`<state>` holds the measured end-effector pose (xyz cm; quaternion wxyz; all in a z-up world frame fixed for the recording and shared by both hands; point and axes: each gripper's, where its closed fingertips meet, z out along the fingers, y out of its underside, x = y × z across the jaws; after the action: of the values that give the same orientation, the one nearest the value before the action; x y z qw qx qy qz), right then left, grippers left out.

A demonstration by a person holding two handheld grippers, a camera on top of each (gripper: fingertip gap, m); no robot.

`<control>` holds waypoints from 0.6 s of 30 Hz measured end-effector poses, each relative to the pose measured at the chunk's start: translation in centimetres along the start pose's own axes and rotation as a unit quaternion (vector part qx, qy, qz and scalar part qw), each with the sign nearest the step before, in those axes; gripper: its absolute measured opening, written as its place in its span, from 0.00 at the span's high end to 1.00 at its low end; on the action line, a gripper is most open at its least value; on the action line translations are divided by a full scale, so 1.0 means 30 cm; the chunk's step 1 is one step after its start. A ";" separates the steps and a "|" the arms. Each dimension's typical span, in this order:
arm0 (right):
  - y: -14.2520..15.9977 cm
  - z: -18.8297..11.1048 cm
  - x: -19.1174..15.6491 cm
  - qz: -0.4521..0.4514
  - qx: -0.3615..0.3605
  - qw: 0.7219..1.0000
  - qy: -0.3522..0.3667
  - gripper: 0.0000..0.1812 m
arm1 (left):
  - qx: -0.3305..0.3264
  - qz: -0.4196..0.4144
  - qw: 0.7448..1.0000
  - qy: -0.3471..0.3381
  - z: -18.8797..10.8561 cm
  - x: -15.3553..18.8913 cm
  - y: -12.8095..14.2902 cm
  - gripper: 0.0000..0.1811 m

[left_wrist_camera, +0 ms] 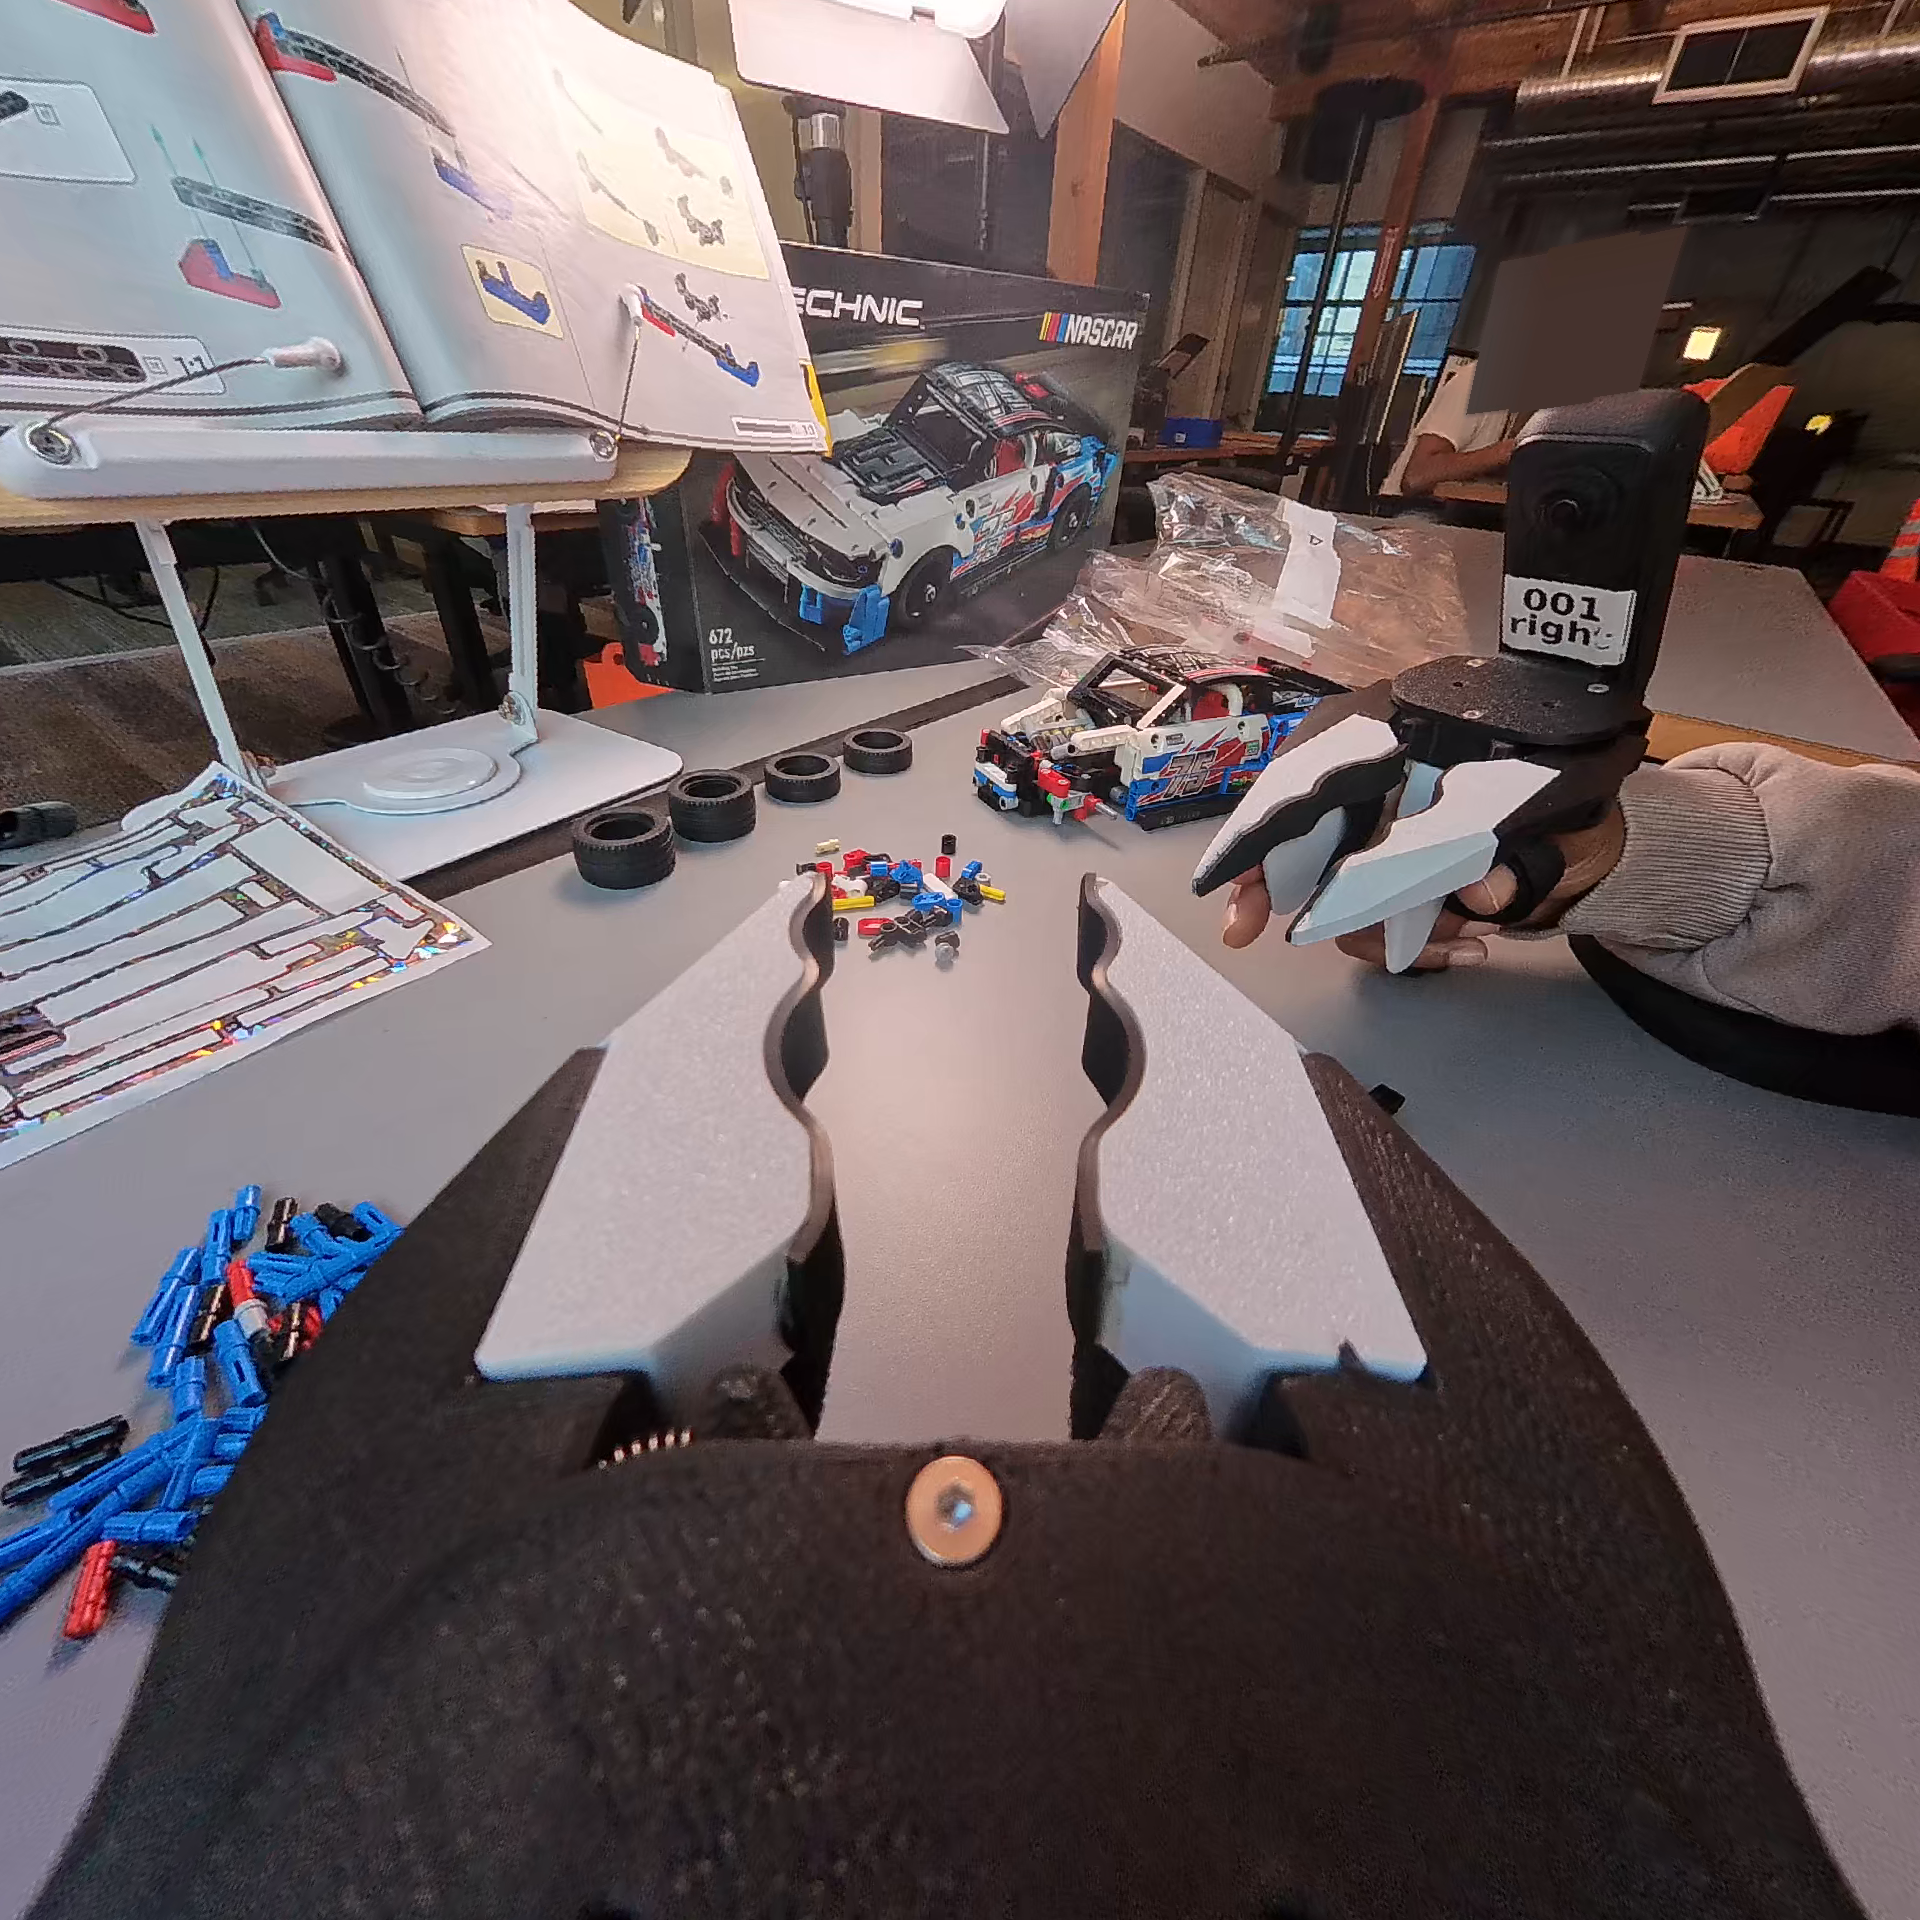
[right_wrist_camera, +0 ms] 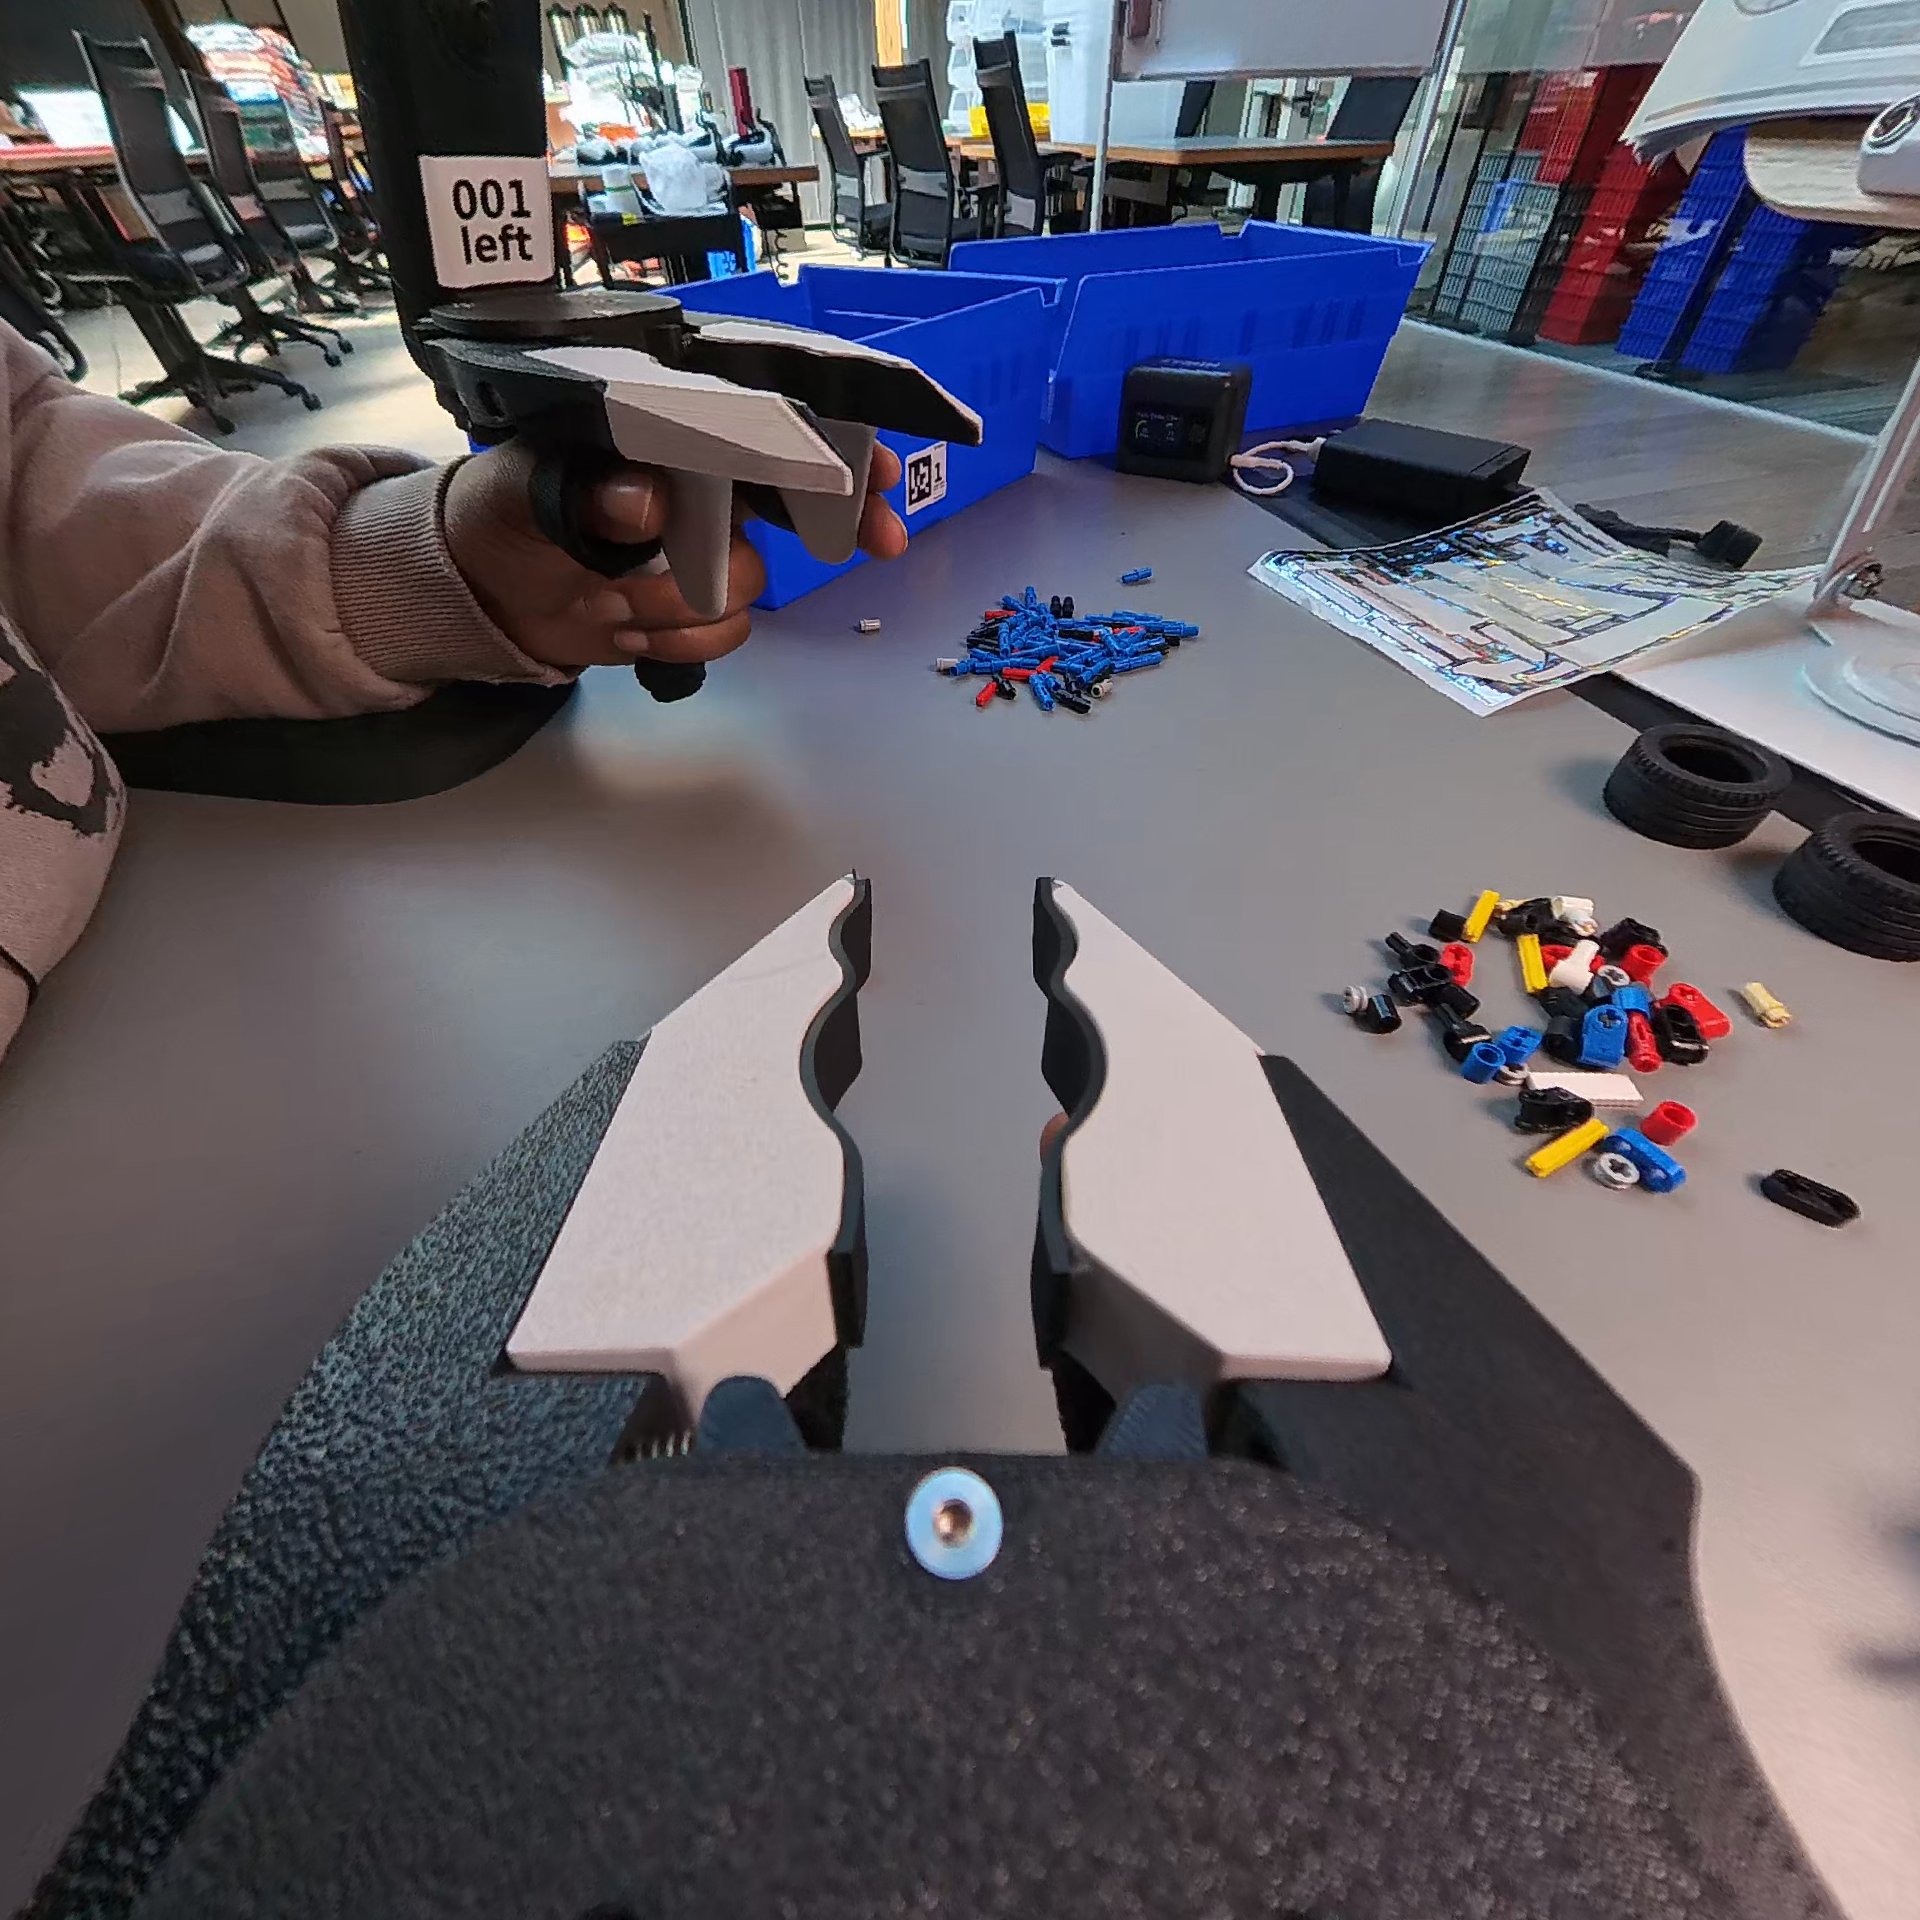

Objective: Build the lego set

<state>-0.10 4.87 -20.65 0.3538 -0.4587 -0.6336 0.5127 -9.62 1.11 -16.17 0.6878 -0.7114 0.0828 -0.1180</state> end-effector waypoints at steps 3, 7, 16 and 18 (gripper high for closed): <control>0.000 0.000 0.000 -0.001 -0.001 1.000 0.001 0.84 | 0.000 0.000 1.000 0.000 0.000 0.000 0.000 0.75; -0.027 -0.001 0.051 0.001 0.023 0.999 0.044 0.90 | -0.003 0.004 1.000 -0.004 0.001 -0.005 0.004 0.75; -0.591 0.109 0.695 -0.053 0.110 0.947 0.298 1.00 | -0.019 0.017 0.999 -0.020 0.010 -0.021 0.033 0.76; -0.703 0.164 0.862 -0.059 0.118 0.930 0.343 1.00 | -0.020 0.021 0.999 -0.025 0.006 -0.027 0.033 0.76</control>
<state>-17.74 26.56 -1.78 0.6310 -0.5229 -0.4346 0.3737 -10.30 1.48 -17.21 0.6779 -0.7257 0.0828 -0.0835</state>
